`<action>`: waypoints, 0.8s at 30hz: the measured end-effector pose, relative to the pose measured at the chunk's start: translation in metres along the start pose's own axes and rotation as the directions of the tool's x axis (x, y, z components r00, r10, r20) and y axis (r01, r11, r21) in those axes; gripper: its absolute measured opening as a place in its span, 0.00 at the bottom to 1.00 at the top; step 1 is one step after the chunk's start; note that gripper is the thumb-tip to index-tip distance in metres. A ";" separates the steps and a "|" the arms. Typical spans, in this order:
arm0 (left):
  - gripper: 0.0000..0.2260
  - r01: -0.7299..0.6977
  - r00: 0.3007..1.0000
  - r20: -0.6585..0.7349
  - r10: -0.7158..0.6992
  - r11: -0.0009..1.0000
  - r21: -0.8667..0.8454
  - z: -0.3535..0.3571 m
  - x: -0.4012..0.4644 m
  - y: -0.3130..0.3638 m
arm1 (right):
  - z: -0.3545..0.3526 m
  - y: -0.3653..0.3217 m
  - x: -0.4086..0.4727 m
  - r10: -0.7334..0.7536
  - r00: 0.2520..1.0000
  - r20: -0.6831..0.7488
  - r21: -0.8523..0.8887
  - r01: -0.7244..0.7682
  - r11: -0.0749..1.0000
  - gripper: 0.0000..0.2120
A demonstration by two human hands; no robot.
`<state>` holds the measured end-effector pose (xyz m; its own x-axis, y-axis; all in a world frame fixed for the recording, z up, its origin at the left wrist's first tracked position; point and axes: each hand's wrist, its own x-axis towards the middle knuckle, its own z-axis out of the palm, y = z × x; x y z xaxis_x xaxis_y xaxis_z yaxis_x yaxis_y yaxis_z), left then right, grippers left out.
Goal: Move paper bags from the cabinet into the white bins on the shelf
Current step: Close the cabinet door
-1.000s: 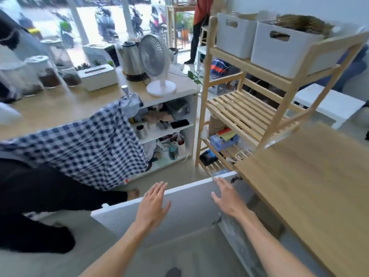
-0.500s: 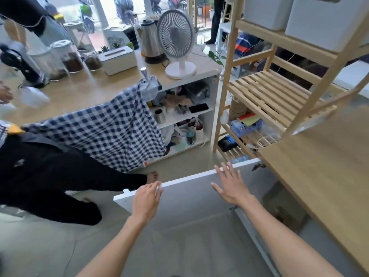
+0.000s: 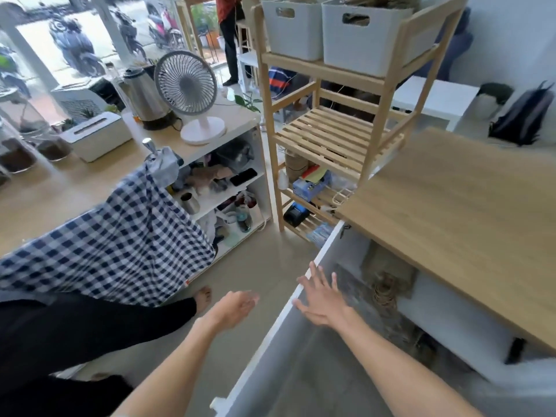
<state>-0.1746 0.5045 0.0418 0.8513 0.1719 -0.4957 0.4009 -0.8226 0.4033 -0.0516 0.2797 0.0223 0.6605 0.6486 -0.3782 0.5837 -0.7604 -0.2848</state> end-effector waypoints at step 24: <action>0.31 -0.718 0.646 0.232 0.727 0.477 0.508 0.057 0.085 0.175 | 0.074 0.044 -0.193 0.399 0.876 -0.270 0.067 -0.397 0.916 0.38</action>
<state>-0.0513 0.3439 0.0266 0.7634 -0.6123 -0.2054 -0.5918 -0.7906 0.1574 -0.1881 0.1188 0.0175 0.9394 0.2734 -0.2067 0.2408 -0.9556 -0.1697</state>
